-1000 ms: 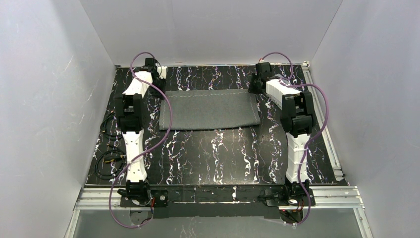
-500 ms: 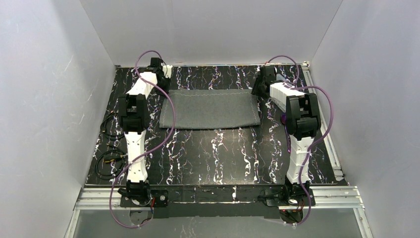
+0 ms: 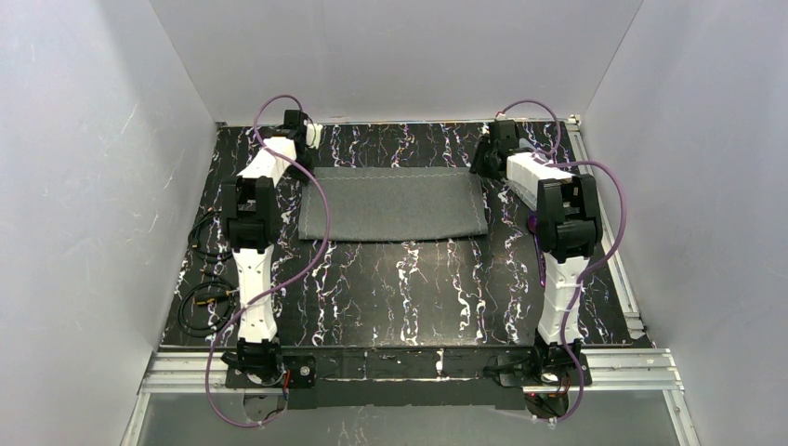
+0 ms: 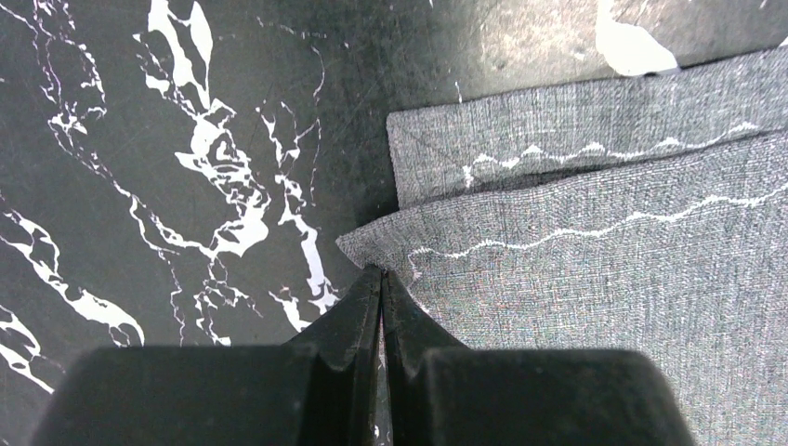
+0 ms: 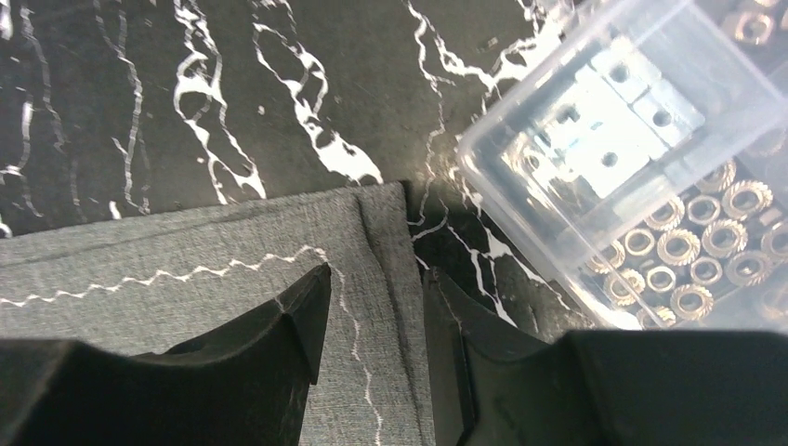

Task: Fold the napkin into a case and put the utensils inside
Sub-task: Smooth out the rectangle-folded napkin at the center of the board.

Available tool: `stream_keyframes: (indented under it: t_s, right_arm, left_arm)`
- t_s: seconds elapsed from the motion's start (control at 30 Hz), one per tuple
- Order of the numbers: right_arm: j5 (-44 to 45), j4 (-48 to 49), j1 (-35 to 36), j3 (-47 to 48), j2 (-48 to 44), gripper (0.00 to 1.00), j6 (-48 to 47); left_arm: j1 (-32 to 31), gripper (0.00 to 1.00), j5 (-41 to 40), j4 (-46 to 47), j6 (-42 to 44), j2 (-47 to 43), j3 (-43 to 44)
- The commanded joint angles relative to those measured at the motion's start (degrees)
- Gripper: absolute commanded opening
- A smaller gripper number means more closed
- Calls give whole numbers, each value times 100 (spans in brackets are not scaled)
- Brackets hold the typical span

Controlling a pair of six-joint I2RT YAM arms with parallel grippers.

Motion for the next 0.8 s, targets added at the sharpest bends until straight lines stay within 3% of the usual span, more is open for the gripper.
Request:
stream_keyframes:
  t_s: [0.0,0.67,0.77]
  right_arm:
    - [-117,80,-8,439,-6,50,-83]
    - [-391,-197,46,1057,722,44,-105]
    - [-434,-163,45,1011,722,37,-94]
  left_arm:
    - [-21,0,-333,-3,144,-516,-292]
    - [-47,0,-160,-15,126,-335,-63]
    - [-54,0,-140,-13,116,-329,-62]
